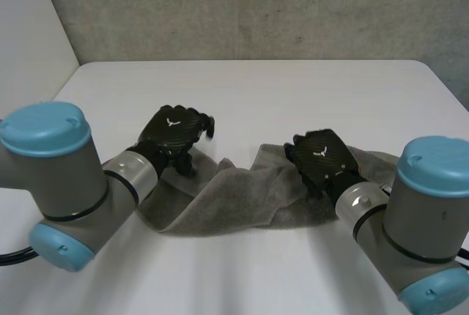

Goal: Fold the towel.

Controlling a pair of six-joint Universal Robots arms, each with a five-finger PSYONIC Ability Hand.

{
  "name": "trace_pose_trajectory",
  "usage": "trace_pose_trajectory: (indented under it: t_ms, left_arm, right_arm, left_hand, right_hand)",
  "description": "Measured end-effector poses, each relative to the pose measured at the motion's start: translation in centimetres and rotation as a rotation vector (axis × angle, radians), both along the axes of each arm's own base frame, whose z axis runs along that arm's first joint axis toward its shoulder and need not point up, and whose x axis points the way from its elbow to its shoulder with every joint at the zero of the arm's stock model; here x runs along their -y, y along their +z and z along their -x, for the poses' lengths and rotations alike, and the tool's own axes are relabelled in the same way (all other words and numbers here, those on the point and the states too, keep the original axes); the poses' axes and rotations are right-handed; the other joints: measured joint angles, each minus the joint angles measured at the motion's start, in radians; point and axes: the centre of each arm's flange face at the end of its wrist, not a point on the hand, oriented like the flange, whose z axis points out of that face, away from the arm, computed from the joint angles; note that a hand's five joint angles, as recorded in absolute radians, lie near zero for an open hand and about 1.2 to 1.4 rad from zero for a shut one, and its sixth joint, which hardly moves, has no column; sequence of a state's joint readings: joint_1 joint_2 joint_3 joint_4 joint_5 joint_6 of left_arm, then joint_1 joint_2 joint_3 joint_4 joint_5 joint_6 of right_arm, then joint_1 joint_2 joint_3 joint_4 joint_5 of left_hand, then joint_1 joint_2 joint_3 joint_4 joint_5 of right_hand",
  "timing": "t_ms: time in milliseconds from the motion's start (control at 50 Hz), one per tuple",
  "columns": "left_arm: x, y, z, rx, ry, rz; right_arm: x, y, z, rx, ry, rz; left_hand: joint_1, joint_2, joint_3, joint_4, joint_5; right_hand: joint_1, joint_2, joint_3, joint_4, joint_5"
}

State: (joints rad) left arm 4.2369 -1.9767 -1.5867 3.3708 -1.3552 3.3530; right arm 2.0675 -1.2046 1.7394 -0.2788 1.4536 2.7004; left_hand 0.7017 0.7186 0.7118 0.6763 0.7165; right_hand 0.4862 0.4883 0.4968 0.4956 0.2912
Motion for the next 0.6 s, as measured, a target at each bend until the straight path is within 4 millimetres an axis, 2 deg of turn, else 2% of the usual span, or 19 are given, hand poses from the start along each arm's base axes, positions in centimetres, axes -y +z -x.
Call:
trace_pose_trajectory:
  t_ms: [20, 80, 160, 220, 380, 480, 600]
  left_arm:
    - [-0.2, 0.5, -0.2, 0.002, 0.001, -0.006]
    - [-1.0, 1.7, -0.7, 0.006, 0.005, -0.020]
    - [-2.3, 3.0, -1.7, 0.014, 0.013, -0.043]
    - [-3.2, 3.2, -2.5, 0.025, 0.027, -0.063]
    - [-5.1, 0.9, -4.9, 0.065, 0.078, -0.160]
    - [-6.0, -0.9, -5.6, 0.071, 0.099, -0.239]
    - [-5.8, -2.2, -5.5, 0.055, 0.113, -0.289]
  right_arm:
    - [0.1, 0.3, -0.1, 0.000, 0.001, 0.003]
    - [0.4, 1.2, -0.2, -0.010, 0.007, -0.003]
    - [0.7, 2.4, -0.5, -0.031, 0.019, -0.030]
    - [1.1, 3.5, -0.8, -0.037, 0.032, -0.042]
    - [3.4, 5.0, -1.5, -0.034, 0.064, -0.059]
    - [5.1, 4.2, -1.5, -0.058, 0.066, -0.101]
    - [6.0, 2.3, -1.5, -0.135, 0.077, -0.115]
  left_hand:
    - [-0.162, -0.159, -0.166, -0.165, -0.168]
    - [-0.410, -0.424, -0.431, -0.396, -0.443]
    - [-0.426, -0.454, -0.457, -0.405, -0.486]
    - [-0.426, -0.454, -0.458, -0.405, -0.486]
    - [-0.426, -0.454, -0.457, -0.405, -0.483]
    - [-0.426, -0.454, -0.457, -0.405, -0.473]
    - [-0.423, -0.443, -0.442, -0.402, -0.443]
  right_hand:
    - [-0.048, -0.049, -0.056, -0.053, -0.055]
    - [-0.092, -0.097, -0.115, -0.117, -0.123]
    - [-0.108, -0.099, -0.121, -0.137, -0.142]
    - [-0.126, -0.108, -0.129, -0.146, -0.159]
    - [-0.175, -0.131, -0.183, -0.181, -0.192]
    - [-0.177, -0.131, -0.183, -0.181, -0.192]
    - [-0.177, -0.131, -0.183, -0.181, -0.190]
